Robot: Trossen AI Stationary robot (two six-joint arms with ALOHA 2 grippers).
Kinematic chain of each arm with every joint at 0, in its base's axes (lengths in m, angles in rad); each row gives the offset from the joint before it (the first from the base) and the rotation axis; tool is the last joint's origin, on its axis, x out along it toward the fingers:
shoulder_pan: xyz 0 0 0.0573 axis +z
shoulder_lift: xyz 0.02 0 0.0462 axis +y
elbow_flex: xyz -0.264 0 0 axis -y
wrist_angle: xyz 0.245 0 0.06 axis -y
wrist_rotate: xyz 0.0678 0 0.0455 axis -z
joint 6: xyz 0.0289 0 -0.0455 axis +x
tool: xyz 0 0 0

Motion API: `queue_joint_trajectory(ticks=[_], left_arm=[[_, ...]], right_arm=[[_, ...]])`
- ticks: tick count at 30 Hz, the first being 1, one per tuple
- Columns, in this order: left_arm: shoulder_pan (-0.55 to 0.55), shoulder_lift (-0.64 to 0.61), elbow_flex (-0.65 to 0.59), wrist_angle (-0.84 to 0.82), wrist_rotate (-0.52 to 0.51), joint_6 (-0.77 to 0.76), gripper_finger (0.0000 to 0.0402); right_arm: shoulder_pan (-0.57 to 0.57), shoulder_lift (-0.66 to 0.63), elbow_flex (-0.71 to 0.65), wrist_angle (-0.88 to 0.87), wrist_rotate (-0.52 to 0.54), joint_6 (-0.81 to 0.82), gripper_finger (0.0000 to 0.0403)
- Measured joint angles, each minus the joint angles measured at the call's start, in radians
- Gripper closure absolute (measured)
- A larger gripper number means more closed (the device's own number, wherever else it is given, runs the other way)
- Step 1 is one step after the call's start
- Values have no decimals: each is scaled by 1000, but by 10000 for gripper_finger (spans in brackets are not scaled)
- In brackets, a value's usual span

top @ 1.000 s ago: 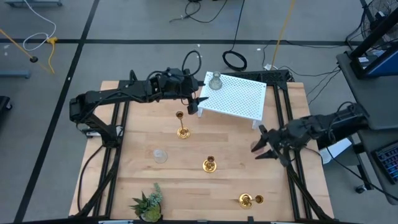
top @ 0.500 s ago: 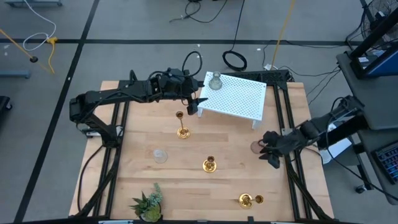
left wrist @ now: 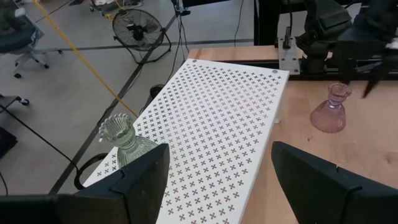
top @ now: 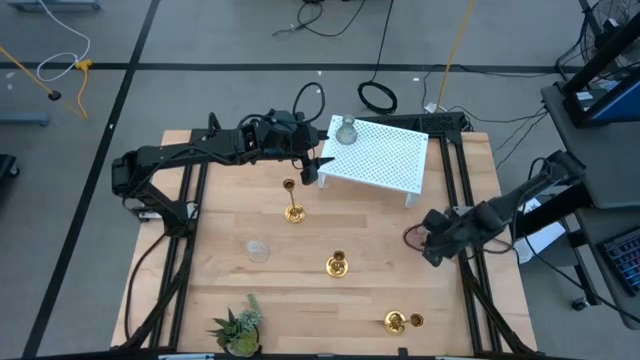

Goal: Pick & Place candle stick holders
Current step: Put the pink candle holder on the shelf

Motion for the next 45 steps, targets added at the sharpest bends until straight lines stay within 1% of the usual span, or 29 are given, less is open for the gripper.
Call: queue_joint_trajectory(ticks=[1,3,6,9,12,18,23,26,30,32,34,36,41,45], left_arm=[[0,0,0,0,0,0,112],[0,0,0,0,0,0,112],[0,0,0,0,0,0,112],[0,0,0,0,0,6,112],[0,0,0,0,0,6,112],[0,0,0,0,0,6,112],[0,0,0,0,0,6,112],[0,0,0,0,0,5,112],[0,0,0,0,0,5,112],[0,0,0,0,0,4,112],[0,0,0,0,0,4,112],[0,0,0,0,0,1,112],[0,0,0,0,0,0,112],[0,0,0,0,0,1,112]], right_arm=[[-1,7,-8,18,24,-35,255],[-1,23,-22,58,37,-75,255],[-1,49,-49,58,55,-61,255],[-1,74,-82,61,103,-53,255],[-1,90,-120,109,151,-109,255],[-1,92,-190,301,156,-311,255],[-1,92,-216,394,206,-342,255],[-1,91,-216,449,203,-371,255],[-1,91,-216,518,211,-465,255],[-1,91,-216,519,254,-508,255],[-1,91,-216,518,330,-517,255],[-1,91,-216,518,384,-515,255],[-3,91,-216,523,404,-514,255],[-6,91,-216,556,517,-526,255]])
